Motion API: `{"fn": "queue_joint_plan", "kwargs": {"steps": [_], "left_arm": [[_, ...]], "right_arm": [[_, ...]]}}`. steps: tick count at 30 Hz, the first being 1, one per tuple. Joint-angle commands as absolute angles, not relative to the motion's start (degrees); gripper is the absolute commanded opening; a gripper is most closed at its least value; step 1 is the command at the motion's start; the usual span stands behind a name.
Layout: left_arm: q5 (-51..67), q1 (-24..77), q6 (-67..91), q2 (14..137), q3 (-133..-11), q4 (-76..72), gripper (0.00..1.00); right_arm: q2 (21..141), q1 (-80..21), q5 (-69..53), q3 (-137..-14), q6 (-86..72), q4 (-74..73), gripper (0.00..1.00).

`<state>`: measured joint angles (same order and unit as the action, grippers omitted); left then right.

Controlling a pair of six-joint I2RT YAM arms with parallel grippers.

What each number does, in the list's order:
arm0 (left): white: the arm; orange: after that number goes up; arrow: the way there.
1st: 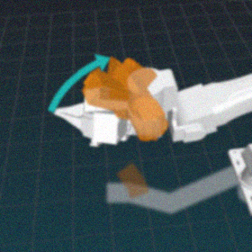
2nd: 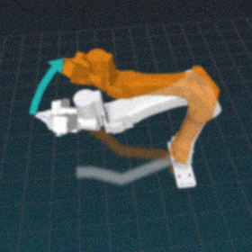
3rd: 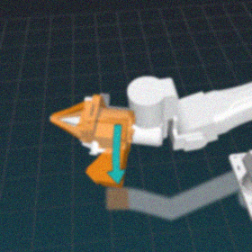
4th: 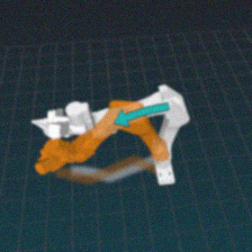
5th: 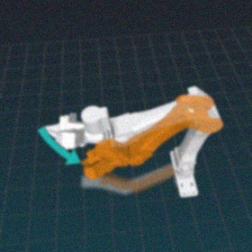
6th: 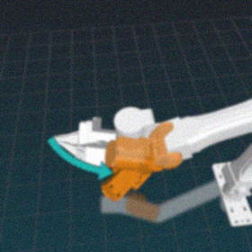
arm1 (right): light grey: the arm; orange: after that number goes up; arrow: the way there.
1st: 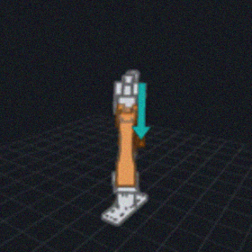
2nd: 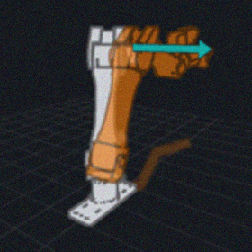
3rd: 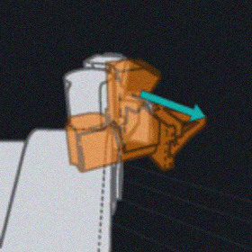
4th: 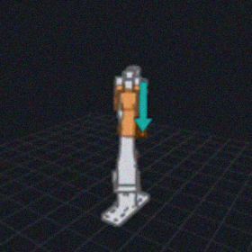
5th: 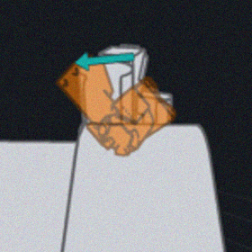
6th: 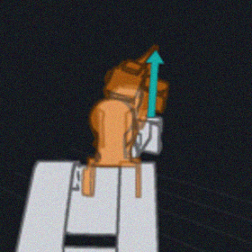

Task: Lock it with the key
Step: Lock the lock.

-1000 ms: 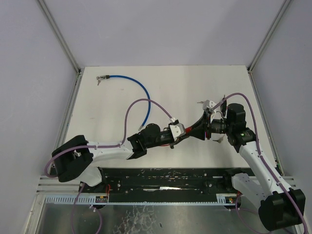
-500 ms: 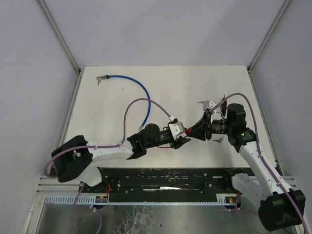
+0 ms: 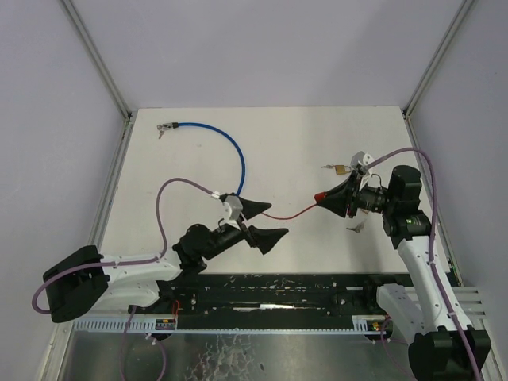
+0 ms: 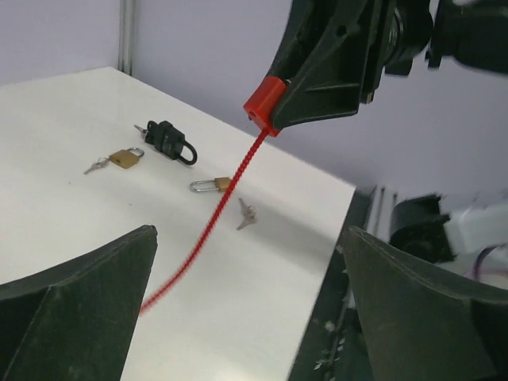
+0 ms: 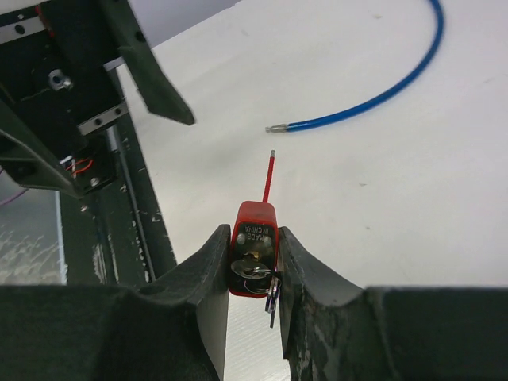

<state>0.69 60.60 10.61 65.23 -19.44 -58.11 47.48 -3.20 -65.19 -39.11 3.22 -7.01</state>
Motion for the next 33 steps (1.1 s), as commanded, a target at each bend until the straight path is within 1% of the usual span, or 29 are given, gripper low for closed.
{"fn": "queue_joint_plan", "kwargs": {"steps": [1, 6, 9, 11, 13, 15, 16, 18, 22, 26, 30, 33], "left_arm": [[-7.8, 59.8, 28.8, 63.2, -15.2, -69.2, 1.0], [-13.7, 58.6, 42.1, 65.6, -10.7, -75.3, 1.0], [-17.7, 56.7, 50.4, 68.3, -11.8, -70.1, 1.0], [-17.8, 54.3, 58.1, 71.4, -13.8, -65.4, 1.0], [-16.8, 52.3, 65.0, 76.3, -14.8, -66.0, 0.96], [-16.9, 51.2, 69.3, 81.3, -14.5, -71.9, 0.89], [-17.3, 50.8, 71.0, 83.6, -14.4, -76.0, 0.88], [-18.3, 50.2, 73.6, 88.0, -14.6, -81.5, 0.85], [-19.1, 49.6, 76.8, 95.6, -15.9, -91.4, 0.82], [-17.9, 49.3, 77.9, 99.3, -19.4, -91.7, 0.82], [-19.1, 49.3, 76.8, 100.3, -21.9, -90.2, 0.82], [-20.3, 49.2, 77.9, 100.5, -23.4, -87.2, 0.79]], "right_arm": [[46.5, -0.8, -61.3, -44.0, -1.0, -3.2, 0.0], [49.2, 1.3, -58.7, -48.3, -7.1, 0.0, 0.0], [51.3, 2.9, -62.3, -48.8, -13.7, 5.7, 0.0], [51.4, 4.2, -64.3, -46.2, -18.9, 11.9, 0.0], [50.6, 5.1, -65.4, -43.3, -21.9, 15.6, 0.0], [49.9, 5.3, -65.7, -42.2, -22.7, 16.8, 0.0], [49.7, 5.3, -65.7, -41.9, -22.7, 16.9, 0.0], [49.5, 5.3, -65.8, -41.4, -23.1, 17.4, 0.0], [49.7, 5.4, -66.3, -40.6, -23.5, 18.1, 0.0], [50.0, 5.4, -66.7, -39.9, -23.9, 18.8, 0.0], [50.1, 5.3, -66.9, -39.6, -24.2, 19.2, 0.0], [50.4, 5.4, -67.4, -39.4, -24.8, 19.9, 0.0]]}}
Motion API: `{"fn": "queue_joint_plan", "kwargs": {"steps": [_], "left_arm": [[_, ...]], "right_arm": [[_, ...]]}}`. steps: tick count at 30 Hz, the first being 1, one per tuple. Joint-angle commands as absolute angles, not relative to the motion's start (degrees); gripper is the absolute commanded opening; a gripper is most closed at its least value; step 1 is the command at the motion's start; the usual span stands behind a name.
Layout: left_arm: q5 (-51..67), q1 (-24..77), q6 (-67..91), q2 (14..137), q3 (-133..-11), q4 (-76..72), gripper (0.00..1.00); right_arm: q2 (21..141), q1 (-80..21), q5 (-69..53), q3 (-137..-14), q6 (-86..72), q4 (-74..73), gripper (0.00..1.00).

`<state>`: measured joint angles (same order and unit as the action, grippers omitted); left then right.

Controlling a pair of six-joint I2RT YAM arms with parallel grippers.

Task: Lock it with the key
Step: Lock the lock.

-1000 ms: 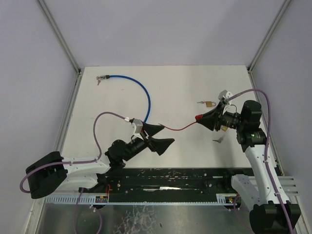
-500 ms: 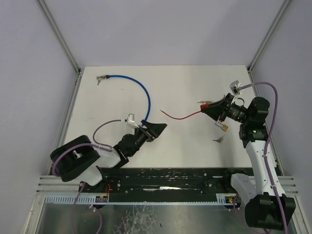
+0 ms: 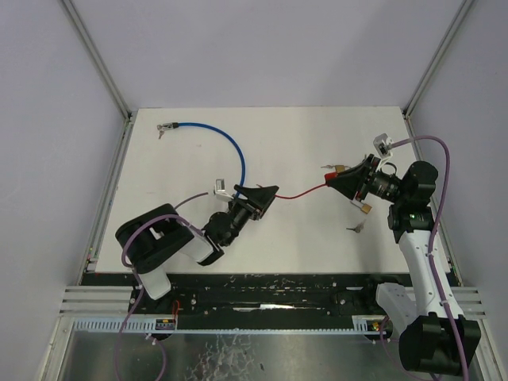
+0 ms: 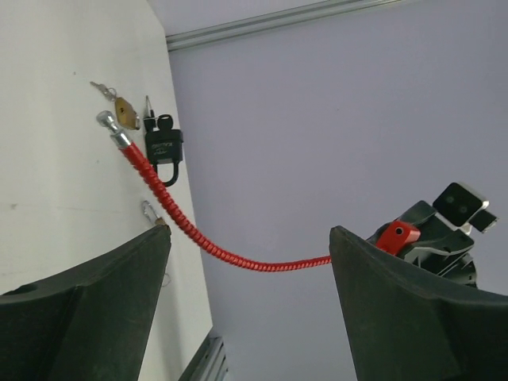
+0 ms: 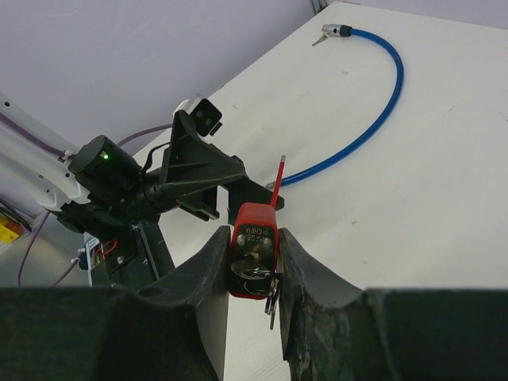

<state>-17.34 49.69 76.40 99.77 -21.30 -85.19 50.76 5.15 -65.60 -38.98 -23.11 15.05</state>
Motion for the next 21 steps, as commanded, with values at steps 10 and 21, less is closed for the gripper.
{"fn": "queue_joint_plan", "kwargs": {"steps": [10, 21], "left_arm": [[-20.7, 48.5, 79.4, 101.0, -25.8, -83.5, 0.53], [-20.0, 46.2, 74.3, 100.0, -26.1, -81.7, 0.31]], "right_arm": [[50.6, 5.3, -67.9, -39.0, -24.9, 20.2, 0.0], [51.0, 5.4, -68.3, -39.1, -23.5, 19.0, 0.0]]}}
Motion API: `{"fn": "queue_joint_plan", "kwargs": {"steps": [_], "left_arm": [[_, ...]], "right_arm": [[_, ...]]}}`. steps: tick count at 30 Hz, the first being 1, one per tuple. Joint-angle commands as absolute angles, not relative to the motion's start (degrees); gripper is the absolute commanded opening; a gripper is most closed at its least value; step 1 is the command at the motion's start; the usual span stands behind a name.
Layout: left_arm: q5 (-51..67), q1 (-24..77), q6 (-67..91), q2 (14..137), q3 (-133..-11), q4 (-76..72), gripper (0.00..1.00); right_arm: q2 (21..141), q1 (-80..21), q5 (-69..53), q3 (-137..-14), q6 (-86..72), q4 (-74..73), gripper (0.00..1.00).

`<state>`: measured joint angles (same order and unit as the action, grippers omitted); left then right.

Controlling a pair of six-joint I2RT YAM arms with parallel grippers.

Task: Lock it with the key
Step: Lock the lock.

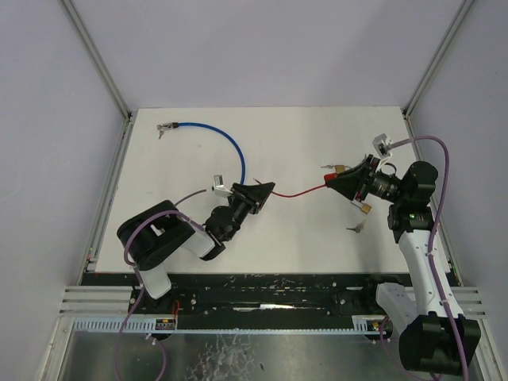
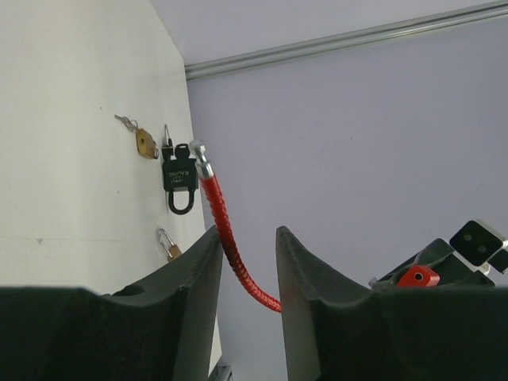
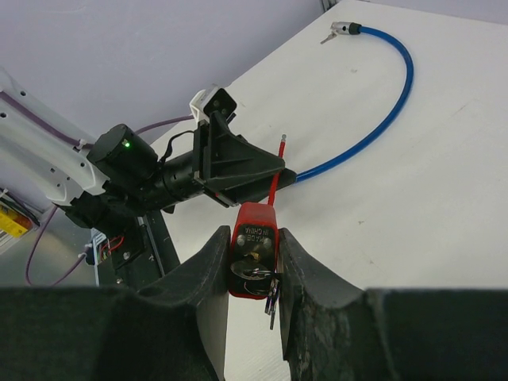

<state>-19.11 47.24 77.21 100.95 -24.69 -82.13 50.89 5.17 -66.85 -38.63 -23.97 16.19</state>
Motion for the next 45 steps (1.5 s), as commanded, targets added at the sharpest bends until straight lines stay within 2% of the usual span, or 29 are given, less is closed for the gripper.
{"fn": "queue_joint_plan", "kwargs": {"steps": [1, 5, 7, 11, 14, 21, 24, 28, 36, 45], "left_arm": [[-19.5, 45.9, 73.7, 100.1, -26.2, -82.2, 0.27], [-16.5, 45.4, 68.1, 100.1, -27.1, -83.7, 0.06], [-13.6, 45.4, 60.7, 99.1, -28.1, -84.1, 0.0], [-1.9, 45.5, 38.6, 96.2, -29.9, -79.8, 0.0], [6.0, 45.5, 25.4, 94.5, -30.0, -75.5, 0.0], [16.5, 50.2, 3.9, 87.7, -35.6, -52.3, 0.0], [17.4, 51.8, 0.2, 86.7, -39.3, -42.5, 0.0], [21.0, 52.1, -0.4, 86.9, -42.0, -37.5, 0.0], [23.1, 52.3, 2.9, 86.6, -41.8, -41.4, 0.0], [30.8, 52.2, 0.2, 88.5, -47.1, -34.5, 0.0]], "right_arm": [[51.1, 5.4, -68.4, -39.2, -23.5, 19.0, 0.0], [51.5, 5.4, -68.9, -39.2, -22.0, 17.9, 0.0], [51.5, 5.3, -69.4, -40.2, -18.8, 14.7, 0.0], [52.2, 5.3, -70.5, -43.0, -9.9, 5.2, 0.0], [53.3, 4.7, -71.9, -43.3, -7.7, 3.5, 0.0], [59.1, 0.0, -69.7, -48.2, 5.9, -11.2, 0.0], [59.4, -0.2, -70.8, -48.0, 5.2, -10.6, 0.0], [59.2, -0.3, -73.0, -47.4, 3.7, -9.2, 0.0], [60.3, -0.4, -72.0, -47.0, 1.4, -7.8, 0.0], [58.3, -0.4, -72.6, -42.8, -9.2, 4.7, 0.0]]}}
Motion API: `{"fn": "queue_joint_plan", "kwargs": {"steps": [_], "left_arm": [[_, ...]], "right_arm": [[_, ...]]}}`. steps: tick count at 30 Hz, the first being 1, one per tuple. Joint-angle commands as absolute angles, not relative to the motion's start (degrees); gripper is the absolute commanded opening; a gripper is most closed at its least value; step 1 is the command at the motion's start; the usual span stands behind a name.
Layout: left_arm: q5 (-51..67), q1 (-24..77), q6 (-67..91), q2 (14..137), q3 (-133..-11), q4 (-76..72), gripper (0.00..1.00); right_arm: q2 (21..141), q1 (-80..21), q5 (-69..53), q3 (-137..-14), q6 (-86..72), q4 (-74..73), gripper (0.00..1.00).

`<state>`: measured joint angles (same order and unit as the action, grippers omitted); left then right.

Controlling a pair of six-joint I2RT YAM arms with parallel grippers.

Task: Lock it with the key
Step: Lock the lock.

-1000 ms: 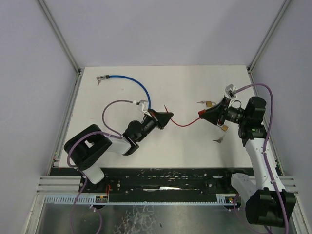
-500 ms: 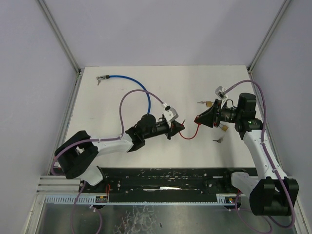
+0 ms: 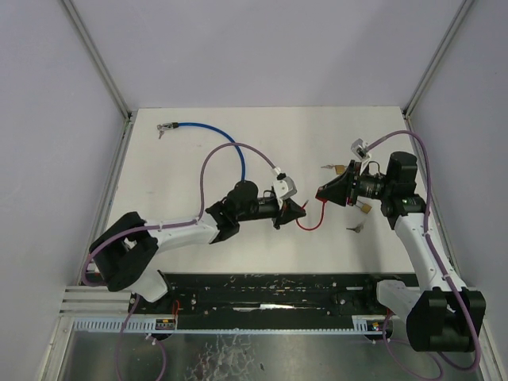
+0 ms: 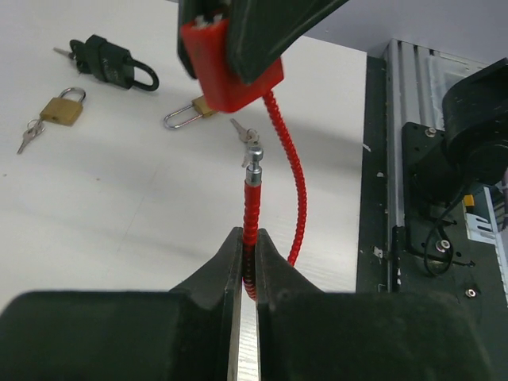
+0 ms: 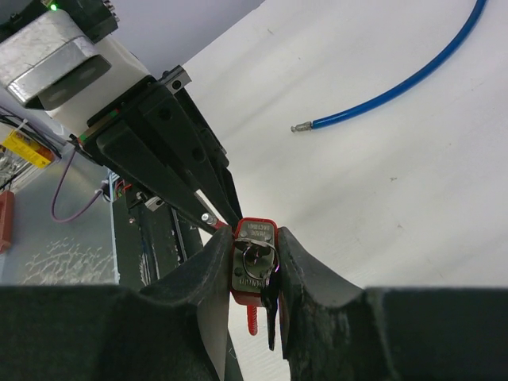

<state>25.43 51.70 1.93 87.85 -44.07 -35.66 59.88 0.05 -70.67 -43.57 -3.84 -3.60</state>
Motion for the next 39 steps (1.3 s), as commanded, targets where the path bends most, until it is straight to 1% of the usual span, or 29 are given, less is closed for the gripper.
{"fn": "queue_joint_plan", "kwargs": {"steps": [1, 17, 28, 39], "left_arm": [[31.1, 52.2, 0.2, 88.9, -47.5, -34.3, 0.0], [31.3, 52.1, 0.0, 92.8, -54.3, -28.7, 0.0], [31.6, 51.9, 0.2, 94.6, -56.4, -26.7, 0.0], [32.9, 50.6, 2.7, 94.8, -56.6, -28.8, 0.0]], "right_arm": [[58.3, -0.4, -72.5, -42.6, -9.1, 4.8, 0.0], [58.6, -0.4, -71.7, -41.1, -12.7, 8.8, 0.0], [57.6, -0.4, -72.1, -39.8, -15.1, 12.3, 0.0], [57.7, -0.4, -72.3, -39.6, -15.3, 12.6, 0.0]]}}
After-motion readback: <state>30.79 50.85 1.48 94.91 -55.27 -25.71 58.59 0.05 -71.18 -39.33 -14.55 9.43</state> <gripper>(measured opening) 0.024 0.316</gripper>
